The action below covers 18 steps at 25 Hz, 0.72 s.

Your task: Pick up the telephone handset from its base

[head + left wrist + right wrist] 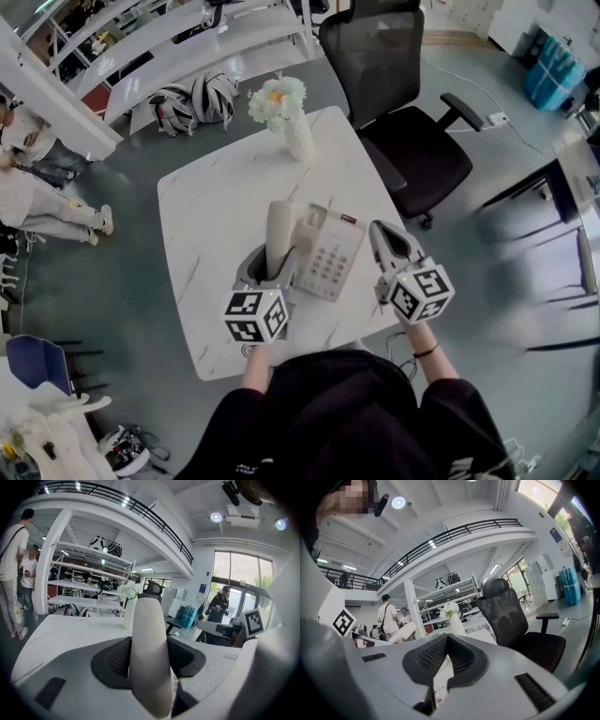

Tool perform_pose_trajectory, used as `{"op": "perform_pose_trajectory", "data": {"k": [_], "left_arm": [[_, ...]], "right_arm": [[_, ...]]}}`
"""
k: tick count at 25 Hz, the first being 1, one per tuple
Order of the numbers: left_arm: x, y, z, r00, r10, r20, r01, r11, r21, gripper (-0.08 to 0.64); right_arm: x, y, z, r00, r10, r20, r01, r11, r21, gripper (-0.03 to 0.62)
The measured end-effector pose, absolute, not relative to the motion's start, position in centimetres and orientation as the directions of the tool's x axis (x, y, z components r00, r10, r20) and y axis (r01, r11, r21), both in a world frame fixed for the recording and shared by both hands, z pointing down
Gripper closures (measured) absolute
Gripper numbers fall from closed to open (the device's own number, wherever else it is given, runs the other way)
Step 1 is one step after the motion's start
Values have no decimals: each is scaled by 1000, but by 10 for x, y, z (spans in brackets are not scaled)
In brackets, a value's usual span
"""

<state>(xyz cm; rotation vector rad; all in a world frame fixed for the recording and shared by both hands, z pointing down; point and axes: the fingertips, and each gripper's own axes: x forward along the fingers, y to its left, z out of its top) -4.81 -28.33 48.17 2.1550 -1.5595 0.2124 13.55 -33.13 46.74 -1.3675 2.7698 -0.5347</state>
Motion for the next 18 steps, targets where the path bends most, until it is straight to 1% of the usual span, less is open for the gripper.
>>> {"op": "perform_pose_trajectory", "data": {"k": [10,18], "left_arm": [[-65,-275,454,298,-905,304,-936,-214,279,353],[-78,-271,430,255,-934,252,-948,-190,253,353]], "right_arm": [[130,-333,445,-640,-765,72,-748,598,-290,600],[122,-338,428,-667,-744,39,-721,631,-287,600]]}}
